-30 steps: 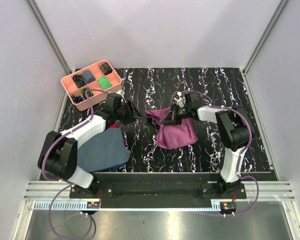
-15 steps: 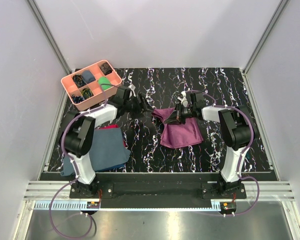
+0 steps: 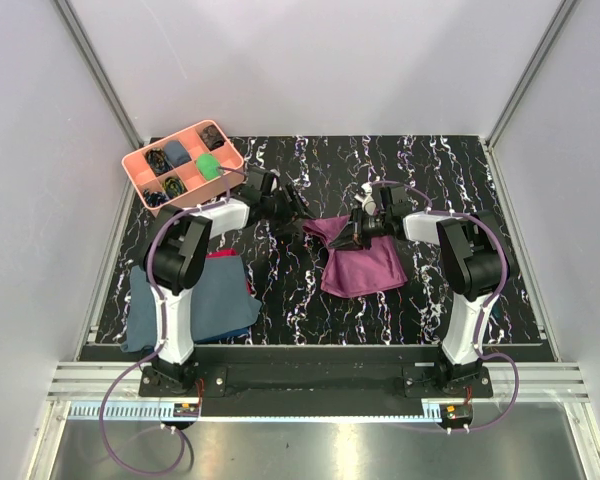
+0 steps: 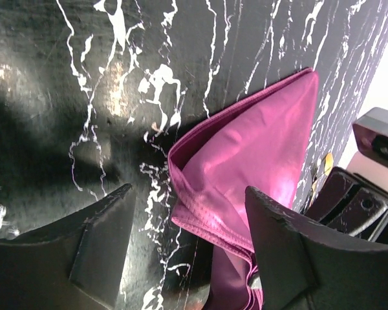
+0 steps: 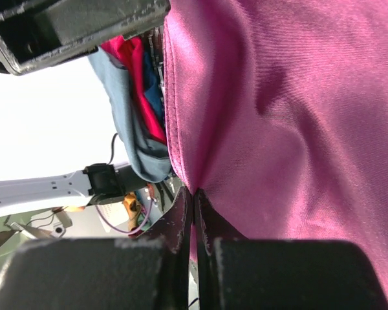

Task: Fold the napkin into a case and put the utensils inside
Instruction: Fold the lower triangle-folded napkin at the center of the board.

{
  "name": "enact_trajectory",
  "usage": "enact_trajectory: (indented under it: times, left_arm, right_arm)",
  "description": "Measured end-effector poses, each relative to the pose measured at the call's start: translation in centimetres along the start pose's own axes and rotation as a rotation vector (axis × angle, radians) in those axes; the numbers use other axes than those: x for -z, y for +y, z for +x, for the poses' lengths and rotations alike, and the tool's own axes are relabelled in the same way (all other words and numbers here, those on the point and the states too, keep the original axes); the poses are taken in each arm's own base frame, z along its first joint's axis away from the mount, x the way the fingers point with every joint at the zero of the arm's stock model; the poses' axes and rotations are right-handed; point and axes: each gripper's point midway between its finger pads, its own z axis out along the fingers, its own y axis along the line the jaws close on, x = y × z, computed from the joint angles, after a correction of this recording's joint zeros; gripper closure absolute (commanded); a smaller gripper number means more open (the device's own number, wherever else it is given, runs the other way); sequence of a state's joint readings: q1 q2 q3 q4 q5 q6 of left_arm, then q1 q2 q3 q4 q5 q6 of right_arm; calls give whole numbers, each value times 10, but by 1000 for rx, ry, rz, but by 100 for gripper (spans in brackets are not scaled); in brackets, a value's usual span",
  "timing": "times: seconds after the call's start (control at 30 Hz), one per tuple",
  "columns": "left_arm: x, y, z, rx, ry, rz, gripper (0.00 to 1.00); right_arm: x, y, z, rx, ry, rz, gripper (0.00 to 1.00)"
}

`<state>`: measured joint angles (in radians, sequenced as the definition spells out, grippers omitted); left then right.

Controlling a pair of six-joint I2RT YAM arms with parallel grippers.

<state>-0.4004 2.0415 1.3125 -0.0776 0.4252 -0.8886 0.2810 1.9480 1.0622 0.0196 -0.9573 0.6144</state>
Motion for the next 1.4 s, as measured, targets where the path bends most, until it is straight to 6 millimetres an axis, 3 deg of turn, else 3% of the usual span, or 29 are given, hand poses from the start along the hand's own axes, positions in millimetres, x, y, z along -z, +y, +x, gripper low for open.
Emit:
enact_trajectory:
  times: [0.07,0.37,0.6,0.63,0.67,0.77,0.9,1.17,1.33,1.4]
  left_arm:
    - [-4,2,0,4,9,-1,41]
    - [-9,4,6,5,47,11,53]
    - [-8,1,9,-9,65,34,79]
    - [-7,1,8,-11,66,35,86]
    - [-7,2,8,-14,66,36,89]
    - [-6,3,8,-25,70,38,97]
    - [-6,4,7,-38,69,38,100]
    - [-5,13,10,-37,80,26,100]
    - [-5,13,10,-36,79,26,100]
    - [-5,13,9,-36,79,26,100]
  right_arm:
    - [-1,-3,2,-1,4,13,100]
    - [-11,-4,14,8,36,64,100]
    - [-16,-3,18,13,46,90,98]
    - [-16,-4,18,12,48,94,94]
    - [-16,-5,19,11,48,105,81]
    - [-17,-12,20,17,46,179,61]
    - [-21,-17,29,87,42,367,43]
    - [-17,12,80,308,44,661,39]
    - [-21,13,109,417,70,786,52]
    - [-20,8,113,439,76,830,53]
